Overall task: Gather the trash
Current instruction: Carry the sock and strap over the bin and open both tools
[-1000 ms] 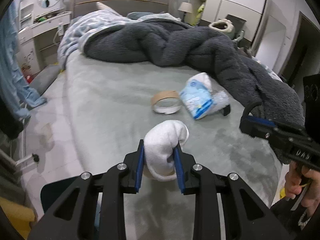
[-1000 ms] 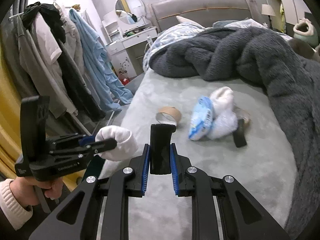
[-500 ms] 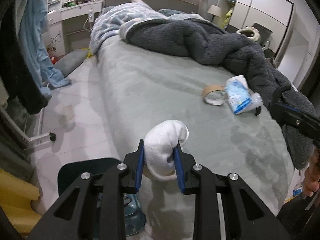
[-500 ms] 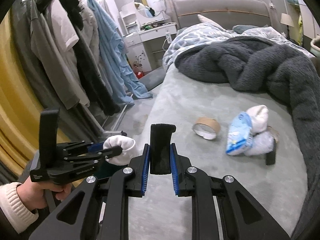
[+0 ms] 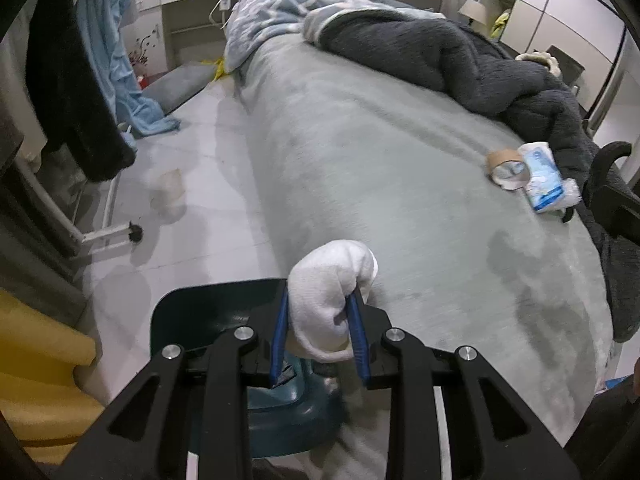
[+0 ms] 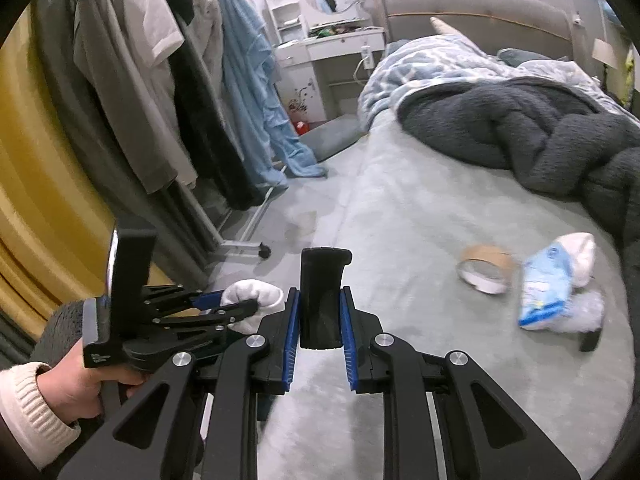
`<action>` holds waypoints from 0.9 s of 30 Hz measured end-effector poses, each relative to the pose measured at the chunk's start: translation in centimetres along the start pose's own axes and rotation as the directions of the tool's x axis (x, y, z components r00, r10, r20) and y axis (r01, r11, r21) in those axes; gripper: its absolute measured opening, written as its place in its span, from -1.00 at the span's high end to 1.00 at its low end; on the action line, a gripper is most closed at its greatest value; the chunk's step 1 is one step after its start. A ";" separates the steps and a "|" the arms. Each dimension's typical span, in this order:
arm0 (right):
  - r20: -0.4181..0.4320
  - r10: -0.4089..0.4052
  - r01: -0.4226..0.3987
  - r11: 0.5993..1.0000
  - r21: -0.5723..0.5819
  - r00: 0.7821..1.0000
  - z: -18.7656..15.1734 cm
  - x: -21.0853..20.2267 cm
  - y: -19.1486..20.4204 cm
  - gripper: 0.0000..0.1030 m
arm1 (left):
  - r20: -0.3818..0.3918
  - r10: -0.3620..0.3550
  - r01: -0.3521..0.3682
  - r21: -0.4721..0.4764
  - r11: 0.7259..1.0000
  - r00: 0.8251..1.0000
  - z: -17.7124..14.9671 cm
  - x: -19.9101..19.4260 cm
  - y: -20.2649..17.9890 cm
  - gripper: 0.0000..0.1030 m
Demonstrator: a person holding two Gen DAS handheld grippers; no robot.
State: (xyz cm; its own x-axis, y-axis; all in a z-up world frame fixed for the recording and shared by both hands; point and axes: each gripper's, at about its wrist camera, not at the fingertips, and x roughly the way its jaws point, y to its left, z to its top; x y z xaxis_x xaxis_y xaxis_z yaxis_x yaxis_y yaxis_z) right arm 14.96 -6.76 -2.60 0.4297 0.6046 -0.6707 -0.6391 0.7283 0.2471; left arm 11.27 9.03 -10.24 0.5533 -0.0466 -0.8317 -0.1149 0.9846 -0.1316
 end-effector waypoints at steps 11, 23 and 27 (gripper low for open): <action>-0.085 0.031 -0.037 0.997 -0.067 0.996 0.8 4.4 4.7 0.62 | -0.087 0.035 -0.040 -0.059 0.997 0.996 -1.2 1.9 4.6 0.42; -0.189 0.047 -0.067 0.993 -0.102 0.981 0.9 10.6 8.2 0.62 | -0.210 0.024 -0.051 -0.126 0.991 0.977 -3.4 4.1 9.2 0.41; -0.225 0.048 -0.072 0.992 -0.101 0.973 0.5 12.5 8.7 0.62 | -0.239 0.007 -0.044 -0.151 0.988 0.971 -4.1 4.5 10.5 0.42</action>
State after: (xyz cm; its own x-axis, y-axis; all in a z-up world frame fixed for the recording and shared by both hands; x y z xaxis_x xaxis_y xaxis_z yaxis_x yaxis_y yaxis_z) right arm 15.12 7.30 -8.47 0.2444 0.5505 -0.7982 -0.7298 0.6465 0.2224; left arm 9.23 18.47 -17.59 0.3393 -0.0788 -0.9374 -0.2623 0.9490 -0.1747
